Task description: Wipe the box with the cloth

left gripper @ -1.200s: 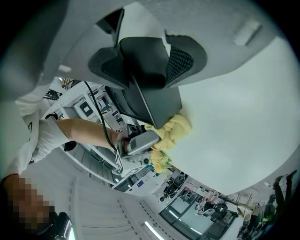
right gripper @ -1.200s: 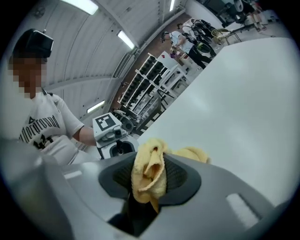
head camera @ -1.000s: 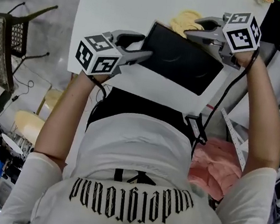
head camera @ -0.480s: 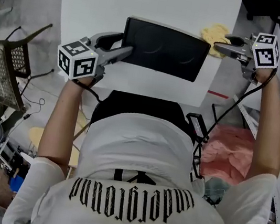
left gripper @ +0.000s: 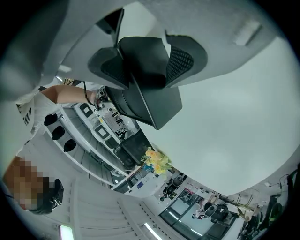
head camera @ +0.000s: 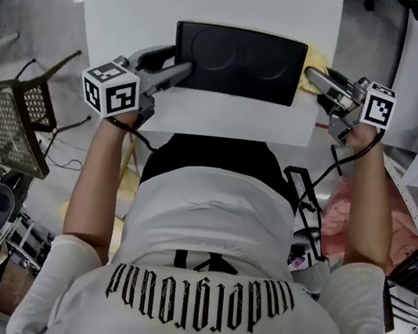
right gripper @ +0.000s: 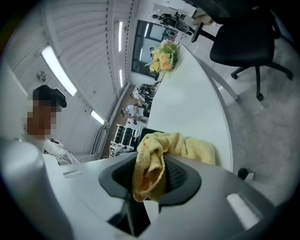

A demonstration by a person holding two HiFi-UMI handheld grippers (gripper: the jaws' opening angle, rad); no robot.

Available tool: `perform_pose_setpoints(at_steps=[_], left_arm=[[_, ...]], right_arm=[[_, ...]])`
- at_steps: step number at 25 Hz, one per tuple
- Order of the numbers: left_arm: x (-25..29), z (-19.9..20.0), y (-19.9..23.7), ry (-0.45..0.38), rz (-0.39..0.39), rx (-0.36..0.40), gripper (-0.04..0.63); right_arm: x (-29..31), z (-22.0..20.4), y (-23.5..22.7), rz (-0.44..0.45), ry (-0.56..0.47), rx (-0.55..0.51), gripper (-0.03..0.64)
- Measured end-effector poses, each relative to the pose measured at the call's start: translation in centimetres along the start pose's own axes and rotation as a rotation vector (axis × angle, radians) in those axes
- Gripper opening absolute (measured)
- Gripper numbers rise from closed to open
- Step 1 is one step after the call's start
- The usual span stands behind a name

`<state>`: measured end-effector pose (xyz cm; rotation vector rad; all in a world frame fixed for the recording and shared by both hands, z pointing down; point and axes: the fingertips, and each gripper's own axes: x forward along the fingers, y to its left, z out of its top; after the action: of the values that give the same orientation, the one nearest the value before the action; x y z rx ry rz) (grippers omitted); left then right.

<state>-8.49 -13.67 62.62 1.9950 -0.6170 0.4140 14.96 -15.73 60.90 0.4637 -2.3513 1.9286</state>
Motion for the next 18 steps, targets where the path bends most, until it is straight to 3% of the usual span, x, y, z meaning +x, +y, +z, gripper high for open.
perform_pose_setpoints(at_steps=[10, 18], left_arm=[[-1.3, -0.8, -1.3, -0.002, -0.014, 0.023, 0.265], [-1.5, 0.0, -2.0, 0.006, -0.013, 0.046, 0.264]], right_arm=[[-2.2, -9.8, 3.3, -0.026, -0.002, 0.054, 0.118], [-3.5, -9.9, 7.4, -0.025, -0.058, -0.006, 0.118]])
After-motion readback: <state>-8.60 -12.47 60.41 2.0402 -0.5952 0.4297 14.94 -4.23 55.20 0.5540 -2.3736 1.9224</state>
